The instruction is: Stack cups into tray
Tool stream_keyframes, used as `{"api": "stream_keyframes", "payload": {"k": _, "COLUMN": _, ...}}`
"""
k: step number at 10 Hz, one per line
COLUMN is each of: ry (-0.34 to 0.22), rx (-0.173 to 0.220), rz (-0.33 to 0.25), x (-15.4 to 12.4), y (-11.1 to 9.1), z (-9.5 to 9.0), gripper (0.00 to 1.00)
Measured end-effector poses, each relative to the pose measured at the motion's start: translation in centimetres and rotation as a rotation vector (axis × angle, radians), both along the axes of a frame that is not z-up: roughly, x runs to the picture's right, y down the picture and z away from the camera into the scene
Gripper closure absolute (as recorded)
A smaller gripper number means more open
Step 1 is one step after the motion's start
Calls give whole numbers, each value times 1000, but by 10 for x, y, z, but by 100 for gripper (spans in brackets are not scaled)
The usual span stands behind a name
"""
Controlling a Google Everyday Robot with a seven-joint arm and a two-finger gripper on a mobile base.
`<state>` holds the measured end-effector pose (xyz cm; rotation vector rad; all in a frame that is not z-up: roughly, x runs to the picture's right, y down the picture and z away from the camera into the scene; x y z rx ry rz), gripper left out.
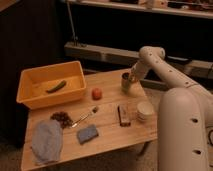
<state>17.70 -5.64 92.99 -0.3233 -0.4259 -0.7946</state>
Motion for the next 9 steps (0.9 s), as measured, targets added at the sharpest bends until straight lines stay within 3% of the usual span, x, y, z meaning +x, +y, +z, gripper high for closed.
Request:
{"api": "stream_keyframes", "payload": {"k": 3, "ry": -37, "rx": -10, "rz": 10, "x": -19, "y": -1, "z": 14, "gripper": 25}}
{"api": "stream_keyframes", "payload": {"k": 4, "ry": -43, "rx": -20, "rz": 6, "x": -22, "y": 1, "z": 18, "gripper": 20}}
{"api": "stream_keyframes", "payload": {"k": 9, "ry": -38, "rx": -50, "rz": -12, "x": -22, "y": 7, "z": 25, "gripper": 20}}
